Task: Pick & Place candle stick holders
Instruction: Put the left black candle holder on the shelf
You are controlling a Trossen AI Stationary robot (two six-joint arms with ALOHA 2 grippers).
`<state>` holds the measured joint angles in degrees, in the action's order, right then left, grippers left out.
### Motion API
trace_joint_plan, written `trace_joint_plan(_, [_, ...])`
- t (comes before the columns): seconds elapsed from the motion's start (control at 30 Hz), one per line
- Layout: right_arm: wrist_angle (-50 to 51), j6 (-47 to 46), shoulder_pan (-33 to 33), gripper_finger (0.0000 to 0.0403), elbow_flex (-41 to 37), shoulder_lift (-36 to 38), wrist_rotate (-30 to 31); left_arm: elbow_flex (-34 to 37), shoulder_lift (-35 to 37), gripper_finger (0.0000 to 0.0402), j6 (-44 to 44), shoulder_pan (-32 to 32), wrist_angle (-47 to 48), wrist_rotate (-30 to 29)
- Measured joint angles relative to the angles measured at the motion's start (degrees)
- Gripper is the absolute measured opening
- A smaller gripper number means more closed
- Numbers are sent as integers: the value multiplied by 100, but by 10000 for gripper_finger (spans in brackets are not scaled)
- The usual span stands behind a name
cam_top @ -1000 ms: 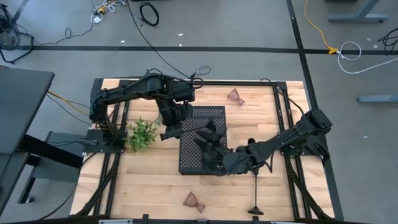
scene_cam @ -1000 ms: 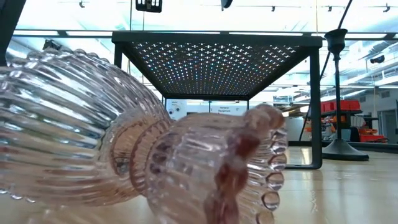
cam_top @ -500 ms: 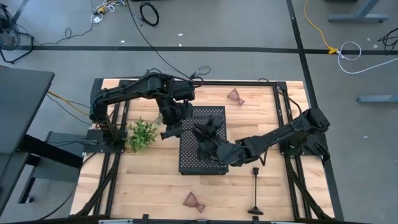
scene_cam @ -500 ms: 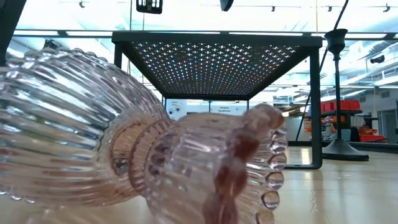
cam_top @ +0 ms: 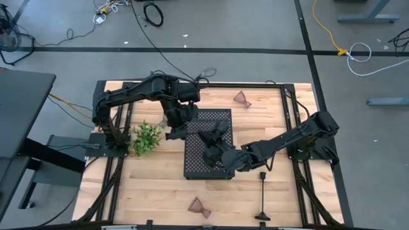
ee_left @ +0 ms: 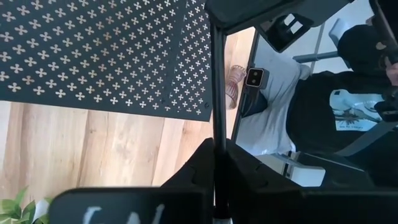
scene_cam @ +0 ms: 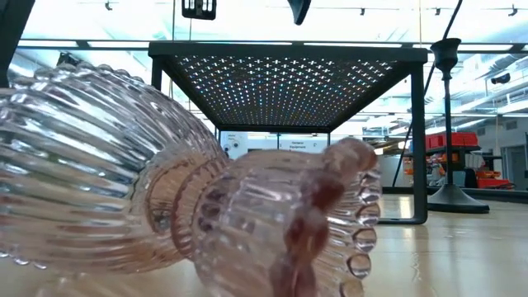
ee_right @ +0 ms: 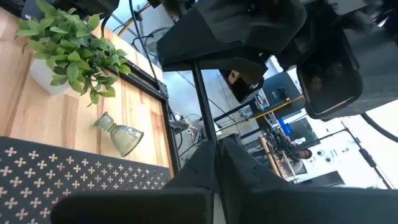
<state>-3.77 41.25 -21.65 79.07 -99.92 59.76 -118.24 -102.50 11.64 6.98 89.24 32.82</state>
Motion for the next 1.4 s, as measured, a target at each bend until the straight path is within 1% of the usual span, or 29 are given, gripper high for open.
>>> trace_joint_plan(0.13, [49, -63, 0, 2, 0, 0, 26, 0, 0, 12, -22, 0, -6, -15])
trace_joint_plan(0.27, [78, -224, 6, 1, 6, 20, 149, 4, 0, 11, -22, 0, 3, -58])
trace_joint_plan(0.4, [99, -268, 17, 1, 9, 26, -78, 7, 0, 17, -75, -10, 29, -73])
trace_joint_plan(0.5, [114, -333, 22, 5, 13, 26, -304, 7, -4, 11, -104, -13, 21, -89])
trace_joint_plan(0.67, [91, -253, 26, 33, 13, 26, -327, 7, -9, 13, -170, -13, 18, -106])
trace_joint_plan(0.77, [114, -232, 29, 60, 15, 26, -508, 7, -9, 15, -207, -12, -19, -104])
trace_joint_plan(0.87, [187, -433, 77, 88, 7, 4, -576, 4, -4, 11, -228, -13, -32, -102])
trace_joint_plan(1.0, [201, -541, 144, 121, 7, 4, -547, 2, -4, 11, -223, -2, -84, -110])
trace_joint_plan(1.1, [188, -559, 185, 130, 4, 4, -429, 0, -4, 16, -204, -7, -142, -95])
trace_joint_plan(1.17, [157, -571, 239, 125, 4, 4, -361, 0, -4, 17, -195, -5, -184, -84])
trace_joint_plan(1.23, [119, -598, 284, 108, 4, 4, -345, 0, -4, 13, -175, -3, -181, -89])
trace_joint_plan(1.3, [118, -673, 312, 77, 4, 4, -328, 0, -4, 11, -172, -2, -179, -91])
trace_joint_plan(1.37, [237, -655, 324, 33, 4, -2, -421, 0, -4, 11, -133, 1, -170, -97])
trace_joint_plan(1.4, [288, -601, 327, 20, -4, -14, -455, 0, -6, 11, -123, 2, -159, -102])
